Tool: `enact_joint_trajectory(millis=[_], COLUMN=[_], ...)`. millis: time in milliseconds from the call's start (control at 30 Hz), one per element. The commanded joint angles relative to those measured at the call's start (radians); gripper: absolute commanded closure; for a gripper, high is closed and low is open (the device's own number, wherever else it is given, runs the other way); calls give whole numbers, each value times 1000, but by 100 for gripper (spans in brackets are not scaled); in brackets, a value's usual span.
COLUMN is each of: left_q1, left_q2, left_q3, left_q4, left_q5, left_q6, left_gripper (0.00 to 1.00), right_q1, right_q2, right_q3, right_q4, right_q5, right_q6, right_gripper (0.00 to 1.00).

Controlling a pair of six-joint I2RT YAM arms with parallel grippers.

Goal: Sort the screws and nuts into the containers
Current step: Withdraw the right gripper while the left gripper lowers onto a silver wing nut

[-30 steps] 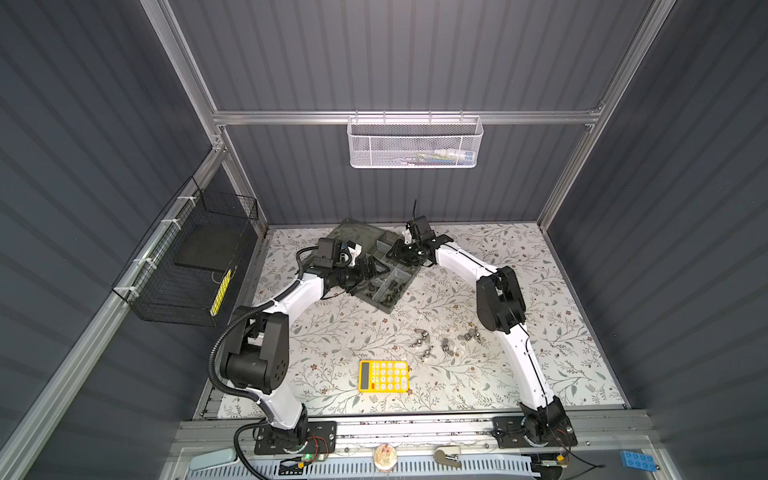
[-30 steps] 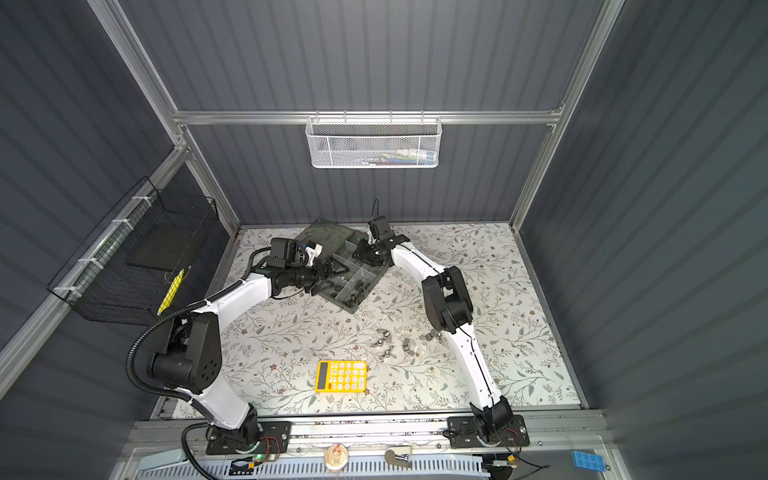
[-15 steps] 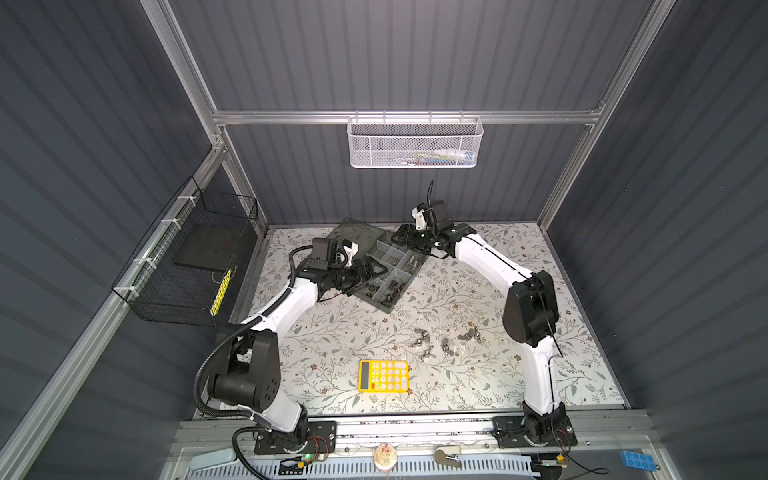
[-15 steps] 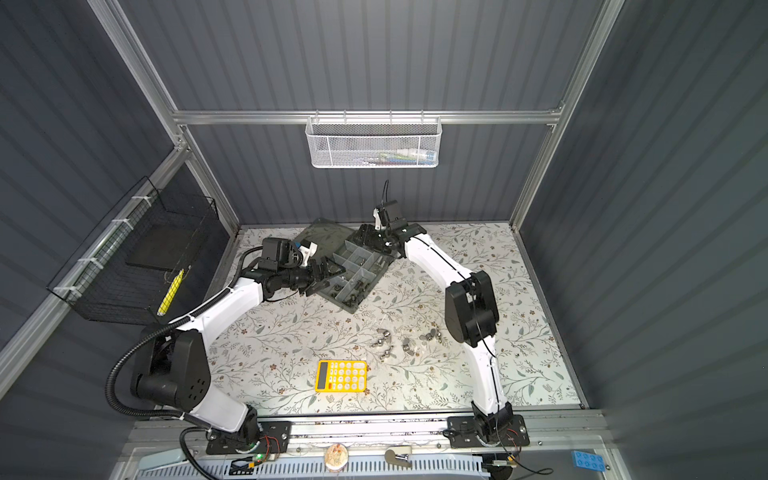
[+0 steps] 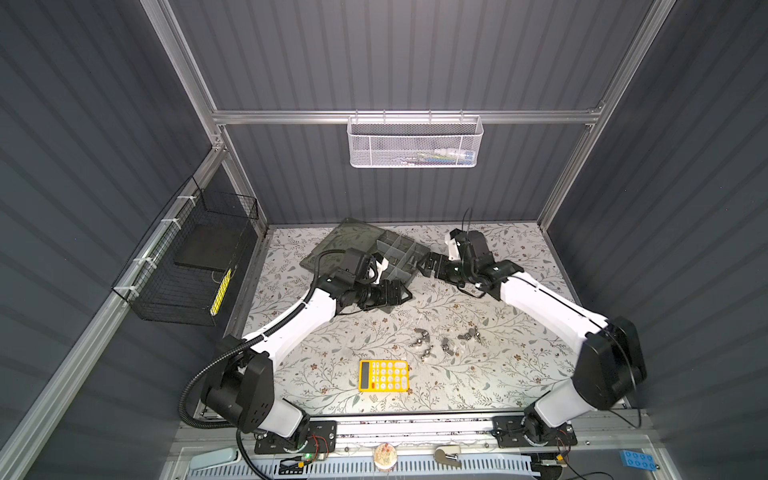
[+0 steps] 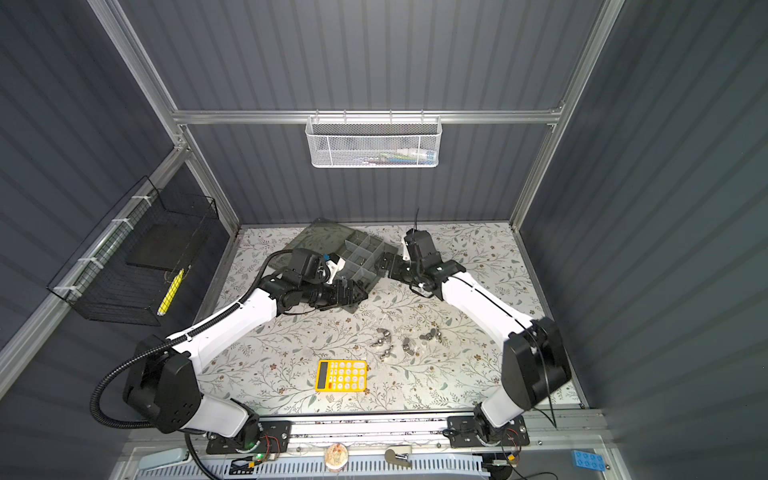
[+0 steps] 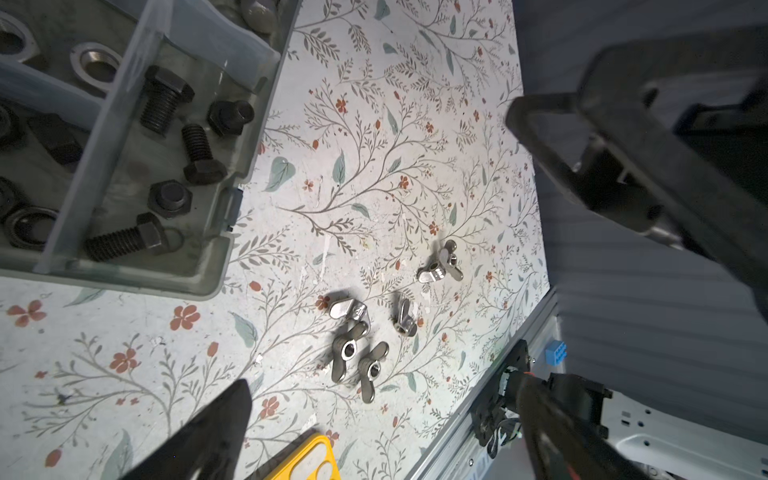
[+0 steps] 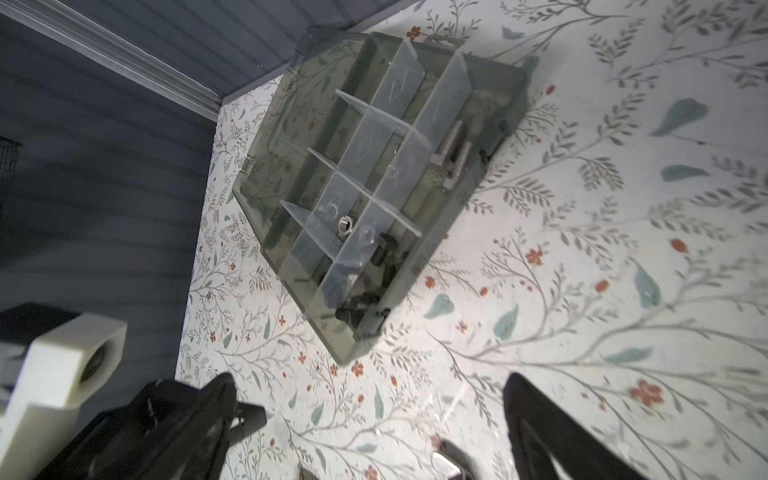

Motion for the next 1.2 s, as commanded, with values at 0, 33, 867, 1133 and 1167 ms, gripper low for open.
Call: enact_joint_trajectory(millis=[0,33,867,1133,1167], left_q1=[-70,-86,-308,-315,-314], left_q2=[-20,-18,221,283,296], left_q3=[-17,-24,-124,-77,-66], left_q4=[-79,-82,50,73,64], left_q5=[-94,-124,-289,-288,-287], left_q6=[64,70,122,126,132], left_gripper=[0,0,45,58,60], right_q1=[-4,-3,-3,-3,-2], right_q2=[-120,-159,-458,-420,-414], right_q3=[-112,-149,-612,-620,-620], right_q4=[14,11,65,113,118], right_q5=[60,68,82,77,76], right_q6=[0,2,51,55,55], right_gripper=[1,1,1,1,1])
